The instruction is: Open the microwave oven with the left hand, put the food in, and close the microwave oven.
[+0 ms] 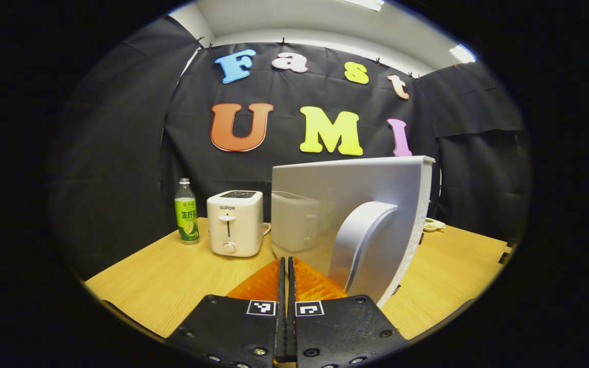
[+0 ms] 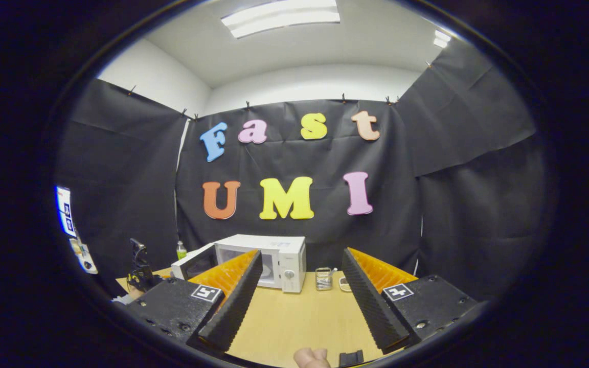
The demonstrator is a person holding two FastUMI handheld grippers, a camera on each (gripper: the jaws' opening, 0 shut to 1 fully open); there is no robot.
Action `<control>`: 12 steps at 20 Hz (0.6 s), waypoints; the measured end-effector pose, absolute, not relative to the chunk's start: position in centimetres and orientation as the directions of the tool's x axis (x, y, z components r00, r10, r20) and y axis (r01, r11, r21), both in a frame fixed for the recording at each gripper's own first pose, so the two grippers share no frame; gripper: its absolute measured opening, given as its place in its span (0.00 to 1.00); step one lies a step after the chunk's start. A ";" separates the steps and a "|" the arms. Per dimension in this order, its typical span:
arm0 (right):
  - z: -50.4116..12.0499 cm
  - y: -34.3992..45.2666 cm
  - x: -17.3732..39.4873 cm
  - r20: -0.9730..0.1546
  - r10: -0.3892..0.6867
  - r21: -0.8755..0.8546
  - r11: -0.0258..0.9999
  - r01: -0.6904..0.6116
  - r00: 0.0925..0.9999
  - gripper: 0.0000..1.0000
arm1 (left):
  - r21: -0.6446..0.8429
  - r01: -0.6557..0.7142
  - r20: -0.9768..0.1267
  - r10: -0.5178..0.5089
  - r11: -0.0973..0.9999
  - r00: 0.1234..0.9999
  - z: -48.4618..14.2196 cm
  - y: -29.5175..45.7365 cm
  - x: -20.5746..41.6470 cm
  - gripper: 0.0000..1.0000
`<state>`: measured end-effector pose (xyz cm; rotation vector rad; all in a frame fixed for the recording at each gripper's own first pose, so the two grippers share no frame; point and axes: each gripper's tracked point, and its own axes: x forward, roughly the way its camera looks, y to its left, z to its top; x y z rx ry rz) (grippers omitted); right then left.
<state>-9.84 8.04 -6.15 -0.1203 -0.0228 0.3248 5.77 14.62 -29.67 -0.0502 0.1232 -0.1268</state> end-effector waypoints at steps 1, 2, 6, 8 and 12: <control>-6.1 7.8 -9.8 0.005 0.317 -0.116 0.942 -0.314 0.948 0.99 | -0.065 0.149 -0.117 -0.156 0.987 0.981 -29.6 13.5 6.0 0.00; -6.0 7.7 -9.8 0.005 0.316 -0.109 0.943 -0.314 0.949 0.99 | -0.070 0.175 -0.113 -0.182 0.982 0.977 -29.4 12.3 6.3 0.00; -6.0 6.4 -9.6 -0.001 0.303 -0.090 0.949 -0.302 0.953 0.99 | -0.055 0.246 -0.121 -0.251 0.968 0.960 -29.0 8.5 7.7 0.00; -6.1 6.2 -9.5 0.001 0.304 -0.086 0.949 -0.303 0.953 0.99 | -0.052 0.285 -0.122 -0.289 0.957 0.950 -29.0 6.4 8.3 0.00; -6.4 5.5 -9.3 -0.003 0.309 -0.076 0.948 -0.308 0.951 0.99 | -0.077 0.335 -0.120 -0.343 0.939 0.932 -28.8 2.6 10.0 0.00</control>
